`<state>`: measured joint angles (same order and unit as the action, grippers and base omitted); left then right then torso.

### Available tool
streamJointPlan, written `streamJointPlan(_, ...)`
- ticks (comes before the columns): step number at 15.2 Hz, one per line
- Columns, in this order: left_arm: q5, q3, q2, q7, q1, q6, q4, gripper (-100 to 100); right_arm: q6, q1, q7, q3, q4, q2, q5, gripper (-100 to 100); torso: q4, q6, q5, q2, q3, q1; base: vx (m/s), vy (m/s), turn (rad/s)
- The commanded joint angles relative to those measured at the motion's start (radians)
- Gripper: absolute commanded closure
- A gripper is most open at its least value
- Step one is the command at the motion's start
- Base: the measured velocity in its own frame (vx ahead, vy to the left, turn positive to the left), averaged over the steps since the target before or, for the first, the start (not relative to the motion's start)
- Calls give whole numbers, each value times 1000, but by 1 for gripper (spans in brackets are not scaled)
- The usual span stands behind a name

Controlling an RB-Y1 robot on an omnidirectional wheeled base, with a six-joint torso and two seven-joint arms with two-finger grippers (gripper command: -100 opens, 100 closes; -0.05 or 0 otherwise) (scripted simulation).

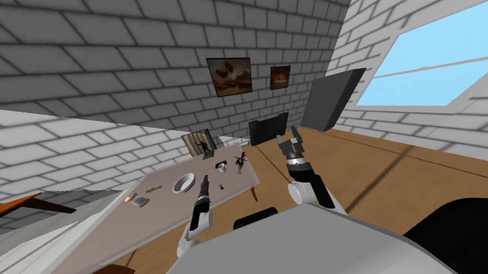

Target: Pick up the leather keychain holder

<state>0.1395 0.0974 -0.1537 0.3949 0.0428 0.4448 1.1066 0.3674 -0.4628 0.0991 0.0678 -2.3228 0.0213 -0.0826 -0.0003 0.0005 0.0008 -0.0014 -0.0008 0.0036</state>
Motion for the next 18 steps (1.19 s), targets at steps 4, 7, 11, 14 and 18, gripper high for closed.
streamJointPlan(4, 10, 11, 1, 46, -40, 6, -116, -100, 0, 0, 0, 0, 0, 0, 0, 0, 0, 0, 0, 0, 0, 0, -12, 55, -171)
streamJointPlan(7, 15, 18, 4, 73, -65, 10, -173, -100, 0, 0, 0, 0, 0, 0, 0, 0, 0, 0, 0, 0, 0, 0, -12, 49, -145)
streamJointPlan(11, 20, 25, 6, 98, -89, 14, -240, -100, 0, 0, 0, 0, 0, 0, 0, 0, 0, 0, 0, 0, 0, -1, -12, 36, -106)
streamJointPlan(14, 25, 31, 9, 123, -112, 18, -317, -100, 0, 0, 0, 0, 0, 0, 0, 0, 0, 0, 0, -1, 0, 0, -9, 53, -151)
streamJointPlan(18, 30, 37, 11, 146, -134, 22, -376, -100, 0, 0, 0, 0, 0, 0, 0, 0, 0, 0, 0, 0, 0, 0, -20, 44, -119)
